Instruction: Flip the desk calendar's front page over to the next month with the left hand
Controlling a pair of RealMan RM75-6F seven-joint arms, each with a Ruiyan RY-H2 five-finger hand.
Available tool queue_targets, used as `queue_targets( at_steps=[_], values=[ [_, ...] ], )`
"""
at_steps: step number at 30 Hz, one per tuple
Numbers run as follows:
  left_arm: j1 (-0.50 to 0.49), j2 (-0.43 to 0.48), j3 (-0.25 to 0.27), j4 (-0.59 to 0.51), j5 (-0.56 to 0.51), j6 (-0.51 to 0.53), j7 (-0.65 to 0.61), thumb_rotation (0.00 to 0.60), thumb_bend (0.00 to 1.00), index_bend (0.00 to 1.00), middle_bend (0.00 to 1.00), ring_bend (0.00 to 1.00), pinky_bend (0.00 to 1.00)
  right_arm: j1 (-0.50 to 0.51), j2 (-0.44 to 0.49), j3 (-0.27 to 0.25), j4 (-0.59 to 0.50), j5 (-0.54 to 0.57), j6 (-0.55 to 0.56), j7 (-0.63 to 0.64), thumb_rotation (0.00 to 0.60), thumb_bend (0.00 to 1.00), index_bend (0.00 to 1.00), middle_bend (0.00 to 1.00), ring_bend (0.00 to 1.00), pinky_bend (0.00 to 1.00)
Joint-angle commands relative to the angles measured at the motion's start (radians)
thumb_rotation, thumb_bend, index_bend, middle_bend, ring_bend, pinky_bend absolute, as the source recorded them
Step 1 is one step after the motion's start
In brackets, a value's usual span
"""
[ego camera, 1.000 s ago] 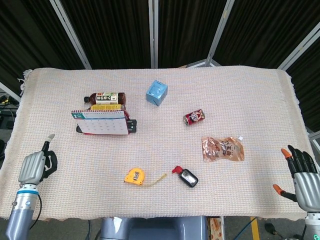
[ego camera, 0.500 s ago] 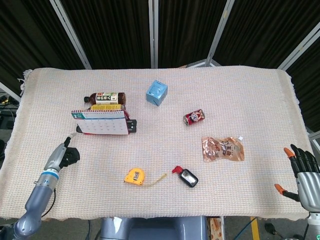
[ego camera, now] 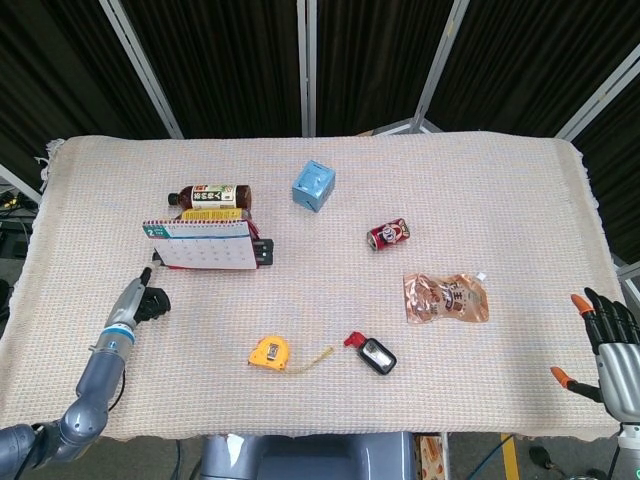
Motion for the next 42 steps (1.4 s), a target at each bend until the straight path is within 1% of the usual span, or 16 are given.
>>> queue_targets(
  at_steps=[1, 12, 16, 20, 23, 28, 31, 33, 34, 35, 36, 38, 39, 40, 42],
  values=[
    [-0.009, -0.006, 0.002, 0.006, -0.010, -0.001, 0.005, 0.600, 0.84, 0.00, 0.64, 0.68, 0.56, -0.001, 0.001, 0.001, -0.001, -0.001, 0.003, 0.005, 0.600, 0.05, 0.00, 0.00, 0.00, 0.00],
    [-0.056, -0.042, -0.003, 0.025, -0.043, -0.005, 0.022, 0.600, 0.84, 0.00, 0.64, 0.68, 0.56, 0.001, 0.004, 0.000, 0.001, -0.004, 0.000, 0.018, 0.600, 0.05, 0.00, 0.00, 0.00, 0.00],
    [-0.070, -0.057, -0.007, 0.025, -0.016, 0.020, 0.030, 0.600, 0.84, 0.00, 0.64, 0.68, 0.56, 0.001, 0.003, 0.002, 0.003, -0.001, 0.000, 0.018, 0.600, 0.05, 0.00, 0.00, 0.00, 0.00],
    [-0.083, -0.055, -0.023, 0.001, -0.007, 0.017, 0.024, 0.600, 0.86, 0.00, 0.64, 0.68, 0.56, 0.001, 0.003, 0.003, 0.004, 0.001, 0.000, 0.019, 0.600, 0.05, 0.00, 0.00, 0.00, 0.00],
    [-0.090, -0.053, -0.026, -0.016, 0.020, 0.028, 0.029, 0.600, 0.86, 0.00, 0.64, 0.68, 0.56, 0.001, 0.002, 0.002, 0.004, 0.000, 0.000, 0.017, 0.600, 0.05, 0.00, 0.00, 0.00, 0.00],
    [-0.086, -0.039, -0.022, -0.097, 0.106, 0.066, 0.029, 0.600, 0.86, 0.00, 0.64, 0.68, 0.56, 0.001, 0.002, 0.002, 0.004, 0.000, 0.000, 0.017, 0.600, 0.05, 0.00, 0.00, 0.00, 0.00],
    [-0.073, -0.027, -0.009, -0.156, 0.192, 0.107, 0.034, 0.600, 0.86, 0.00, 0.64, 0.68, 0.55, -0.001, 0.004, 0.002, 0.002, -0.001, 0.004, 0.018, 0.600, 0.05, 0.00, 0.00, 0.00, 0.00],
    [-0.059, -0.019, 0.010, -0.195, 0.284, 0.157, 0.047, 0.600, 0.87, 0.03, 0.63, 0.68, 0.54, -0.002, 0.005, 0.002, 0.001, -0.002, 0.007, 0.019, 0.600, 0.05, 0.00, 0.00, 0.00, 0.00],
    [-0.052, -0.017, 0.021, -0.207, 0.332, 0.188, 0.061, 0.600, 0.88, 0.07, 0.61, 0.67, 0.53, -0.003, 0.005, 0.002, 0.000, -0.002, 0.008, 0.020, 0.600, 0.05, 0.00, 0.00, 0.00, 0.00],
    [-0.045, -0.017, 0.036, -0.215, 0.384, 0.229, 0.086, 0.600, 0.88, 0.14, 0.59, 0.66, 0.52, -0.003, 0.006, 0.002, -0.001, -0.003, 0.008, 0.020, 0.600, 0.05, 0.00, 0.00, 0.00, 0.00],
    [-0.039, -0.020, 0.051, -0.218, 0.446, 0.281, 0.122, 0.600, 0.88, 0.19, 0.58, 0.64, 0.52, -0.003, 0.006, 0.002, -0.001, -0.003, 0.009, 0.020, 0.600, 0.05, 0.00, 0.00, 0.00, 0.00],
    [-0.026, -0.035, 0.084, -0.211, 0.590, 0.403, 0.210, 0.600, 0.87, 0.28, 0.52, 0.59, 0.49, -0.004, 0.006, 0.001, -0.002, -0.004, 0.009, 0.018, 0.600, 0.05, 0.00, 0.00, 0.00, 0.00],
    [-0.019, -0.045, 0.097, -0.204, 0.650, 0.455, 0.245, 0.600, 0.87, 0.30, 0.49, 0.56, 0.48, -0.004, 0.006, 0.001, -0.003, -0.004, 0.010, 0.018, 0.600, 0.05, 0.00, 0.00, 0.00, 0.00],
    [-0.014, -0.058, 0.110, -0.190, 0.720, 0.510, 0.288, 0.600, 0.86, 0.30, 0.44, 0.51, 0.47, -0.004, 0.006, 0.002, -0.003, -0.005, 0.011, 0.018, 0.600, 0.05, 0.00, 0.00, 0.00, 0.00],
    [-0.015, -0.069, 0.114, -0.167, 0.781, 0.555, 0.335, 0.600, 0.84, 0.28, 0.37, 0.44, 0.45, -0.004, 0.006, 0.002, -0.004, -0.005, 0.012, 0.016, 0.600, 0.05, 0.00, 0.00, 0.00, 0.00]
  ],
)
